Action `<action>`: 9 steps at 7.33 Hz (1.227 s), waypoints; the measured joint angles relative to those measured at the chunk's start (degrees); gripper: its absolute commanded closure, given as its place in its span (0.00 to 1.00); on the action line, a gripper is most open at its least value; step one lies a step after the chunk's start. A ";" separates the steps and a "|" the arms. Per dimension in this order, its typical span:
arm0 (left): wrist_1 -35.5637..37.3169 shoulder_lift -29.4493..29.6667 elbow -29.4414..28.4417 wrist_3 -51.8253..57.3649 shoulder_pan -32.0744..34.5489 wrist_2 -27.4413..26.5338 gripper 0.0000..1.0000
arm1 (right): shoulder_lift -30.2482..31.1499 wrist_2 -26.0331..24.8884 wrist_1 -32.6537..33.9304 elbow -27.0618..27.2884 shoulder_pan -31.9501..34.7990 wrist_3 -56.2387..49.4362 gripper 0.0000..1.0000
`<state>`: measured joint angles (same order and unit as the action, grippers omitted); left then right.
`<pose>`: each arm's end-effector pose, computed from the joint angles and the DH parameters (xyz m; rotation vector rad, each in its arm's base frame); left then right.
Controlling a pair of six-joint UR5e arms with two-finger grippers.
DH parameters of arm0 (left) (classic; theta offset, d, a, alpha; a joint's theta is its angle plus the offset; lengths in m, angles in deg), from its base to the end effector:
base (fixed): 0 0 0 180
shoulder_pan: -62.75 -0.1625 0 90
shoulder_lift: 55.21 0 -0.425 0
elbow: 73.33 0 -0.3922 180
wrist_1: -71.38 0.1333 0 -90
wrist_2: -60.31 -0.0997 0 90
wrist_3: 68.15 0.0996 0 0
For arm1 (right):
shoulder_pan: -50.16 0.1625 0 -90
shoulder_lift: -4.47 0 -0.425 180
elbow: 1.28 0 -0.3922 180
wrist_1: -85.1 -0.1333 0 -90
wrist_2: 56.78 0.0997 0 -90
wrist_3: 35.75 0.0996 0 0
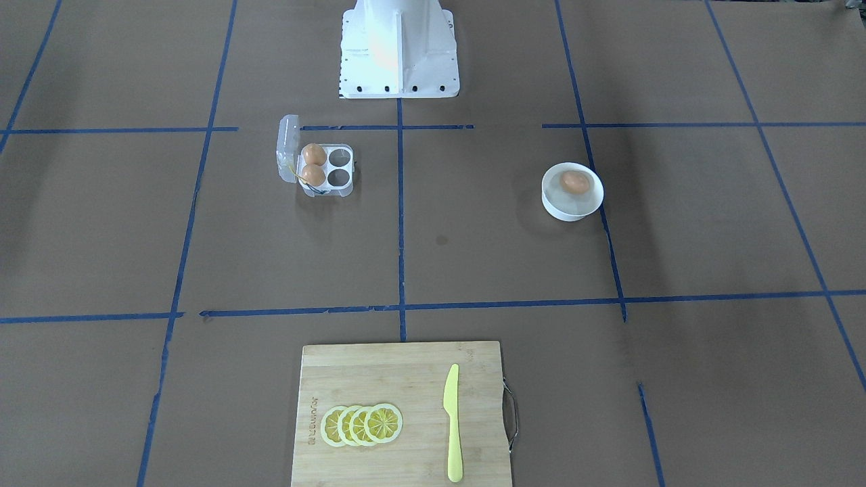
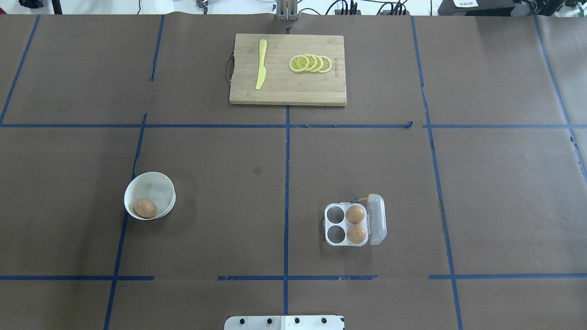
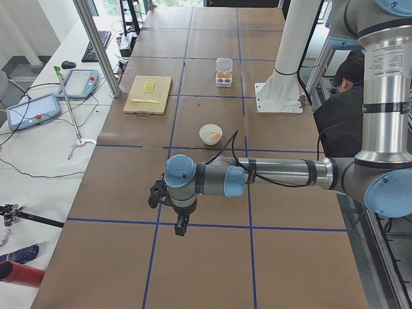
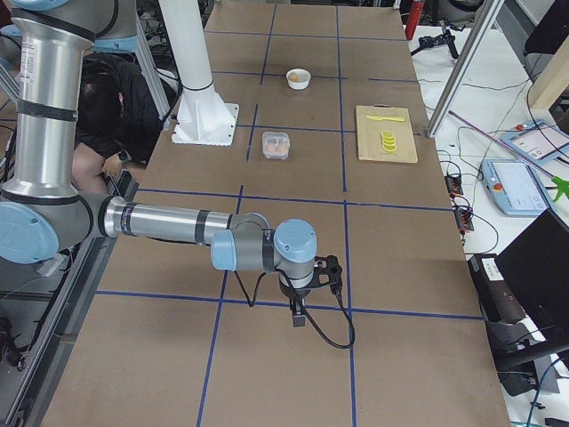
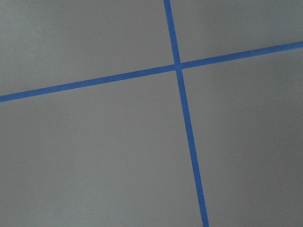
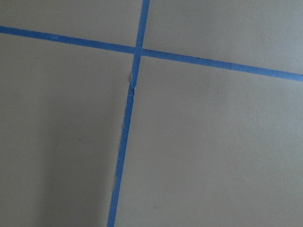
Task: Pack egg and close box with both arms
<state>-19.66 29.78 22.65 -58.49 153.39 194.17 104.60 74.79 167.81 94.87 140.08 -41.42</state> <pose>-0.0694 -0.4564 0.6475 0.1020 0.7602 0.1631 0.0666 -0.4204 0.6767 0.0906 -0.7222 -0.1168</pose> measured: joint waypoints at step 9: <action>-15.18 1.24 -0.47 0.34 -0.53 -0.35 0.00 | -1.13 3.14 -0.12 1.67 -2.49 0.82 0.00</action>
<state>-34.84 31.01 22.18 -58.14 152.86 193.82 103.47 77.93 167.69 96.55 137.58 -40.60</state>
